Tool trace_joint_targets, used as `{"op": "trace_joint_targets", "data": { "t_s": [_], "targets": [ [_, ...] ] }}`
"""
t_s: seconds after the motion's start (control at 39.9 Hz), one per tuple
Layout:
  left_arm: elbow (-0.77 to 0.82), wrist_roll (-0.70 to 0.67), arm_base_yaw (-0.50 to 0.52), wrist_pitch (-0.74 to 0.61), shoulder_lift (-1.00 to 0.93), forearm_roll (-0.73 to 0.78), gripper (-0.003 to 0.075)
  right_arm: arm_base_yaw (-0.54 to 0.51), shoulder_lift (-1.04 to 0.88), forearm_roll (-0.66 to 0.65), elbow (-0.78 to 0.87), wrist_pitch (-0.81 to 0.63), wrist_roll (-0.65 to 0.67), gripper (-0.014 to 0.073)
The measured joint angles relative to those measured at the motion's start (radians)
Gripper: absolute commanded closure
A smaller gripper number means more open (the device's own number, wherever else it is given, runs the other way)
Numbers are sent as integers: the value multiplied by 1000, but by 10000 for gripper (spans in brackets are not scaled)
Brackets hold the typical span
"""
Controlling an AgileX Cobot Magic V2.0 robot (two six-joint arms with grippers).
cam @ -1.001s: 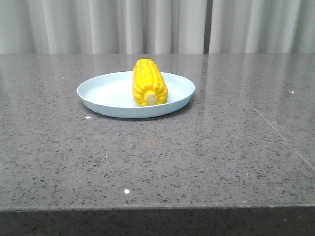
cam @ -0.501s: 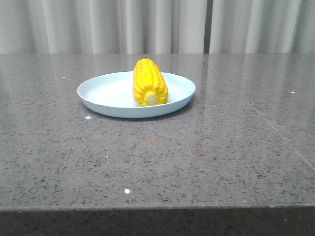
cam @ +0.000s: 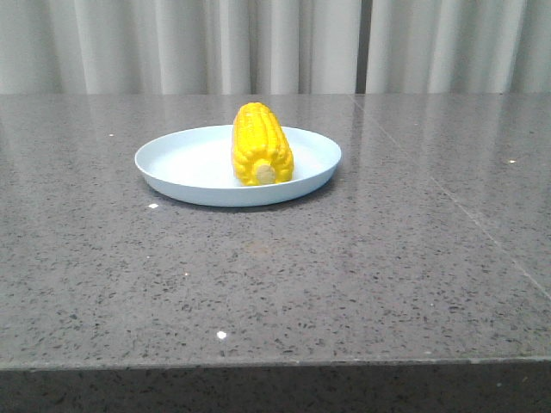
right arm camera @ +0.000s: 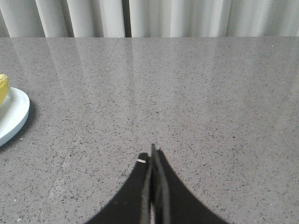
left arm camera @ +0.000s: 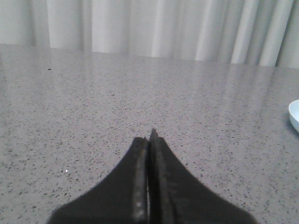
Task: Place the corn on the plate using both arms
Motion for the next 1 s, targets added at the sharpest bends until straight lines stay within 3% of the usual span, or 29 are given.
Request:
{"op": "trace_joint_targets", "data": {
  "t_s": [1.0],
  "targets": [
    [0, 2, 2, -1, 0, 0, 741, 0, 0, -32, 4, -3, 0, 655]
  ]
}}
